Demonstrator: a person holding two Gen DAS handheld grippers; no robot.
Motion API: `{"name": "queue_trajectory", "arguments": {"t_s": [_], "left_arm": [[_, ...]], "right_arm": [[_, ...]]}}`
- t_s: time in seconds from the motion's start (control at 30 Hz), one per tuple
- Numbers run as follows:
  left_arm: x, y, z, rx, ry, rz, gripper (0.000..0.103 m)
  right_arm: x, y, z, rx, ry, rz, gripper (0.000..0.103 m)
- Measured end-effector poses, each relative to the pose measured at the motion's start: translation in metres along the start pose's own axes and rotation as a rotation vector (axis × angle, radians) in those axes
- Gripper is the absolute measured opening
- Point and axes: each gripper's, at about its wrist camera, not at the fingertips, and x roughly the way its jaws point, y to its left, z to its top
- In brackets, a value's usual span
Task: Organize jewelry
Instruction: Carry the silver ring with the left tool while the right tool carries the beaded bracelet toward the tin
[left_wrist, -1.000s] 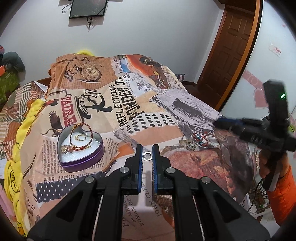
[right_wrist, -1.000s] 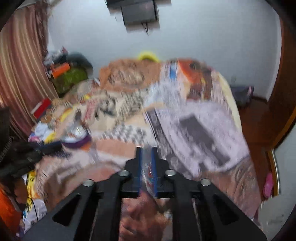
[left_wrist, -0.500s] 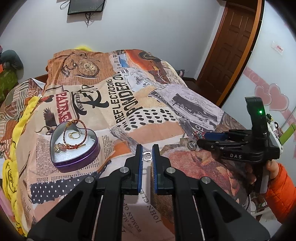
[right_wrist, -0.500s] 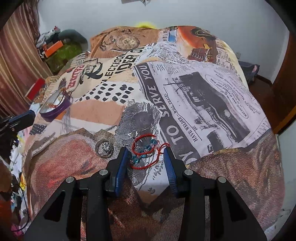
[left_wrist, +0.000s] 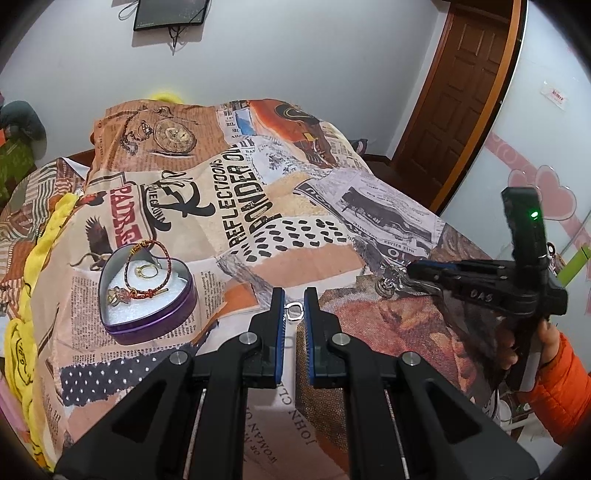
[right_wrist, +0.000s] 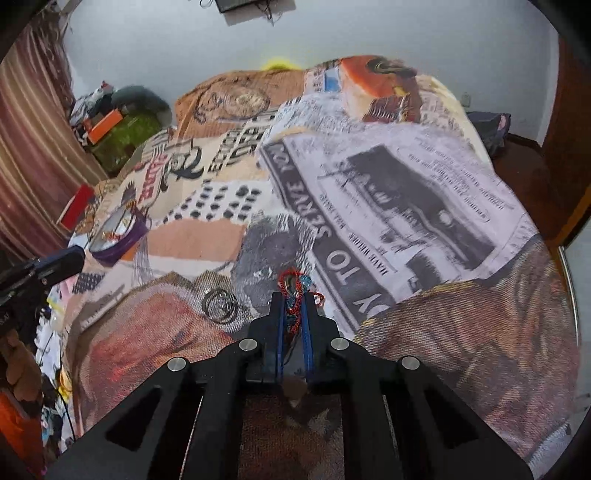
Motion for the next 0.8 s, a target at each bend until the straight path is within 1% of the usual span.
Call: {"name": "queue_trajectory", "arguments": {"t_s": [0.27, 0.5, 0.7, 0.77, 0.8], "left_arm": [[-0.004, 0.0, 0.0, -0.004, -0.01, -0.002, 0.008], [-0.016, 0.007, 0.004, -0.011, -0.042, 0.008, 0.008], [-0.031, 0.022, 0.007, -0.024, -0.074, 0.034, 0.008], [-0.037, 0.028, 0.008, -0.031, -0.087, 0.046, 0.008], [-0.039, 0.031, 0.008, -0.033, -0.091, 0.05, 0.008]], "right_arm": [[-0.035, 0.007, 0.018, -0.01, -0.105, 0.002, 0.008], [-0.053, 0.032, 0.035, -0.061, -0.178, 0.024, 0.008], [-0.054, 0.065, 0.049, -0.098, -0.218, 0.09, 0.008], [-0.052, 0.08, 0.055, -0.116, -0.229, 0.115, 0.008], [-0.05, 0.093, 0.059, -0.134, -0.234, 0.142, 0.008]]}}
